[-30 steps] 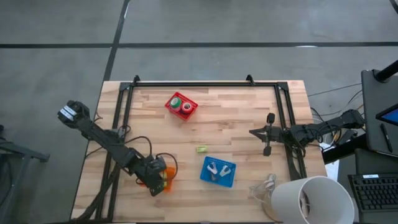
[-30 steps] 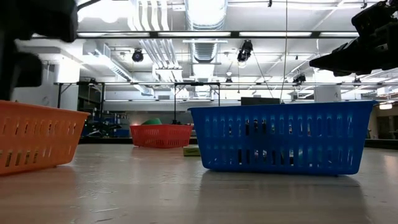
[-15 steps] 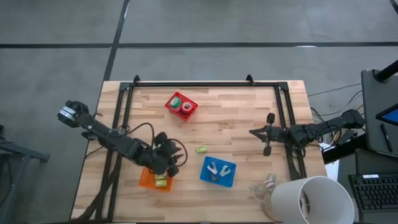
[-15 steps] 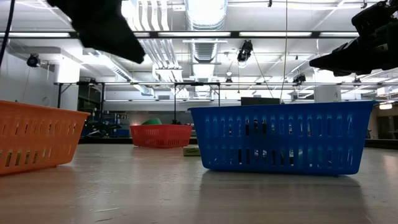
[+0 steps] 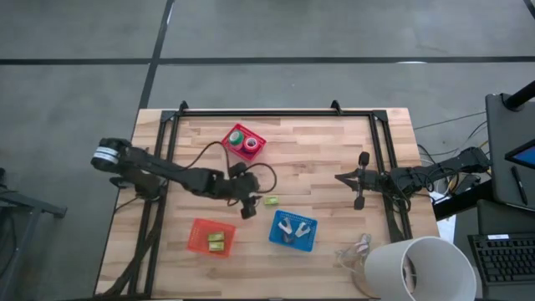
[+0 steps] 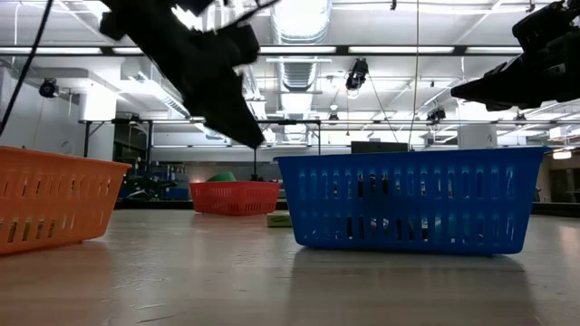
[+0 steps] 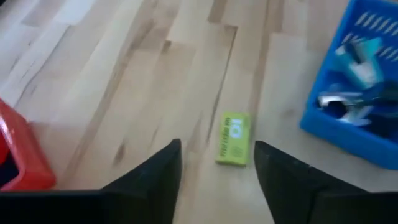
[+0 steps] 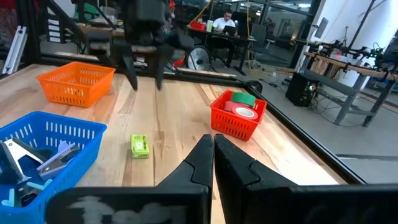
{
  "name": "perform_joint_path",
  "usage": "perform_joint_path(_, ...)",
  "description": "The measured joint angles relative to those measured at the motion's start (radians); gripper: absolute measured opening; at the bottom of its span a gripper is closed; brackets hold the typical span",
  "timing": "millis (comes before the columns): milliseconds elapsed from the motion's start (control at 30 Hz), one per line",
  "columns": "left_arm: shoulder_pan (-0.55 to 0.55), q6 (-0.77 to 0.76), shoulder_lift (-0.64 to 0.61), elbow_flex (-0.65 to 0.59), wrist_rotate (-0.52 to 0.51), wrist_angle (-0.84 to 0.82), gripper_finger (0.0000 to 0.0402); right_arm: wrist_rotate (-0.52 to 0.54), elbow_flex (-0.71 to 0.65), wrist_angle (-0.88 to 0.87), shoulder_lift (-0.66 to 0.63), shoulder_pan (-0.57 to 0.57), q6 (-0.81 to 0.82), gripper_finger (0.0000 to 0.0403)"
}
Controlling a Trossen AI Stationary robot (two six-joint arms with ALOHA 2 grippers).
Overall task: Pick and place Stapler, Stapler remover, tape
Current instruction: Put the staples box into the orange bin
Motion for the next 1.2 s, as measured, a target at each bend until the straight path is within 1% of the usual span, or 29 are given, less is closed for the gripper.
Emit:
perform_joint_path(100,0.016,0.054,0.066,0.001,0.009,0.075,0.0221,0.000,0.000,0.000,0.000,0.000,0.000,0.0008)
perform_joint_path(200,0.031,0.079,0.130,0.020,0.046,0.142,0.0232,0.000,0.000,0.000,0.000,0.000,0.000,0.0008)
perform_joint_path(367,0.053,0.088,0.214,0.056,0.054,0.142,0.0234,0.000,0.000,0.000,0.000,0.000,0.000,0.0008)
perform_joint_path(633,0.070,0.090,0.310,0.088,0.088,0.148,0.0234,0.000,0.000,0.000,0.000,0.000,0.000,0.0008)
perform_joint_path(1000,0.073,0.080,0.339,0.089,0.139,0.160,0.0234,0.000,0.000,0.000,-0.001,0.000,0.000,0.0008)
perform_joint_path(1200,0.082,0.073,0.329,0.089,0.113,0.105,0.0234,0.000,0.000,0.000,-0.001,0.000,0.000,0.0008)
